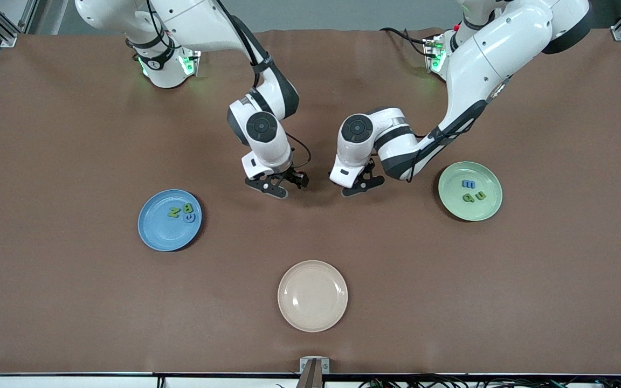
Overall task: Sort uppercase to blue plate, lowercase to green plate
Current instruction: 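Grasp the x with the left gripper while the right gripper grasps the G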
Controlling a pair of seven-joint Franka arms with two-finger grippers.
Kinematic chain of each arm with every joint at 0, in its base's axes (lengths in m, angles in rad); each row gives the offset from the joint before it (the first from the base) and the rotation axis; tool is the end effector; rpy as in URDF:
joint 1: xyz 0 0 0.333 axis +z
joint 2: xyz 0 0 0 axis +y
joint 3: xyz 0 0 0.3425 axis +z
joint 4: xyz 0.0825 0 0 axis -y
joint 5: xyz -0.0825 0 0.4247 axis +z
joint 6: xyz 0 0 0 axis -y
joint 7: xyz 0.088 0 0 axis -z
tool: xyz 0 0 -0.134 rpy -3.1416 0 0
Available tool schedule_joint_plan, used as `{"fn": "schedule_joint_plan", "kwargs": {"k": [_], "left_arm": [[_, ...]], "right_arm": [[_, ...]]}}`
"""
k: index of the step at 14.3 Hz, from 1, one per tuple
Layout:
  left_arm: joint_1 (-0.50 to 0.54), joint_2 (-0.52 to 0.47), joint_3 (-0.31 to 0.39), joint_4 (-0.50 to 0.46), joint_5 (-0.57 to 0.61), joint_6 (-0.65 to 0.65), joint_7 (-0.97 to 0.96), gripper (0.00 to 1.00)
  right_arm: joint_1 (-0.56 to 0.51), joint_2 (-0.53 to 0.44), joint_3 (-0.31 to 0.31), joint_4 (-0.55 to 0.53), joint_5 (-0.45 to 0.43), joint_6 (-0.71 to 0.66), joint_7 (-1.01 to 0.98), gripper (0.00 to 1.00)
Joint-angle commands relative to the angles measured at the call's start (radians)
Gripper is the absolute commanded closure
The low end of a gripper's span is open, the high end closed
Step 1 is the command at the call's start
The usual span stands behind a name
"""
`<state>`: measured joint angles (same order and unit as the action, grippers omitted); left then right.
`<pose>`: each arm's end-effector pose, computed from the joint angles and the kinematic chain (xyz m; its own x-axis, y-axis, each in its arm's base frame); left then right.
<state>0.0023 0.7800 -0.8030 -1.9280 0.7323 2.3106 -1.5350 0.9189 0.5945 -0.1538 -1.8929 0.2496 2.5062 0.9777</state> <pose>0.4660 -0.4442 0.1394 0.9474 0.3167 -0.0467 0.3148 -0.9481 -0.0436 0.4844 0.4714 0.1557 0.9267 -0.3735 -0.0416 -0.3754 -0.9250 -0.0594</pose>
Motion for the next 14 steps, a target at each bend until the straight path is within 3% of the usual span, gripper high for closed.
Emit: {"fn": "schedule_joint_plan", "kwargs": {"k": [1, 5, 9, 14], "left_arm": [[-0.001, -0.001, 0.004, 0.001, -0.014, 0.012, 0.0, 0.45], [-0.005, 0.001, 0.03, 0.003, -0.005, 0.058, 0.001, 0.46], [-0.007, 0.001, 0.033, 0.001, -0.002, 0.066, 0.001, 0.48], [-0.013, 0.001, 0.033, -0.002, -0.002, 0.066, -0.013, 0.64]], "right_arm": [[0.028, 0.01, -0.013, 0.014, 0.005, 0.009, 0.016, 0.03], [0.041, 0.033, -0.015, 0.014, -0.001, 0.019, 0.013, 0.12], [0.047, 0.038, -0.017, 0.014, -0.001, 0.019, 0.013, 0.15], [0.074, 0.036, -0.017, 0.012, -0.001, 0.016, 0.025, 0.19]]}}
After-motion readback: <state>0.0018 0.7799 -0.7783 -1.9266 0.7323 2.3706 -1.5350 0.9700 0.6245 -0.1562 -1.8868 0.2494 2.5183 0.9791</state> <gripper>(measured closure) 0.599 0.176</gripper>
